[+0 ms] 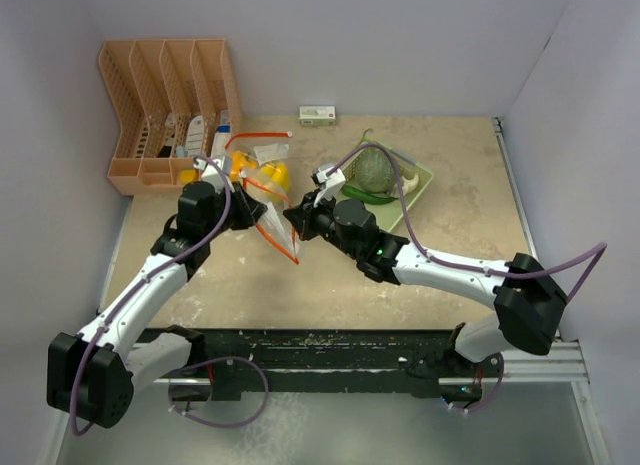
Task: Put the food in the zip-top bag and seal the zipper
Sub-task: Open the zipper of the food storage bag.
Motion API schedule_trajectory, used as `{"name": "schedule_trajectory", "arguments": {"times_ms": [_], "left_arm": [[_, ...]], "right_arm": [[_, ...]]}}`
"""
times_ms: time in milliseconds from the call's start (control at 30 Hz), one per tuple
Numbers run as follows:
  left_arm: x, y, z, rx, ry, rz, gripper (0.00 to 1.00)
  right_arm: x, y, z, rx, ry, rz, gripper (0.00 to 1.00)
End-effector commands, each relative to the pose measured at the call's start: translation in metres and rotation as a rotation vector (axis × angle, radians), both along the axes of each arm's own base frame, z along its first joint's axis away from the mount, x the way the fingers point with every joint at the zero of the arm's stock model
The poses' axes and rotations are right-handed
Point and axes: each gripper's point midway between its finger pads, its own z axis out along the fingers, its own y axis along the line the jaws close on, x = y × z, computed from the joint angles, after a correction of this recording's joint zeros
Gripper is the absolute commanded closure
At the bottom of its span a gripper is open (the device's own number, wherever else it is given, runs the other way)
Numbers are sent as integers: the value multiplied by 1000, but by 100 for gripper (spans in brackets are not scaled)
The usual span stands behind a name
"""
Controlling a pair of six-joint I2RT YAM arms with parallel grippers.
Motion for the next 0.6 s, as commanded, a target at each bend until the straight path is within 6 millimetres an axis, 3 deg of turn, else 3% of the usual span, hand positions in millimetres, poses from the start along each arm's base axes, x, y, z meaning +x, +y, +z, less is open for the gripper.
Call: {"name": "schedule_trajectory", "arguments": {"times_ms": [0, 100, 300, 467, 567], "left_arm": [[2, 0, 13, -19, -56, 11, 86], [0, 1, 12, -5, -34, 8, 100], [-16, 26, 6, 185, 90, 30, 100], [-38, 44, 15, 289, 142, 25, 100], [-49, 47, 17, 311, 142, 4, 100]], "right_arm": [[1, 0, 28, 54, -55, -9, 100], [5, -8, 25, 39, -52, -56, 100], [17, -45, -1, -39, 17, -244, 100], [31, -85, -27, -108, 83, -433, 100], [35, -99, -44, -142, 128, -476, 100]]}}
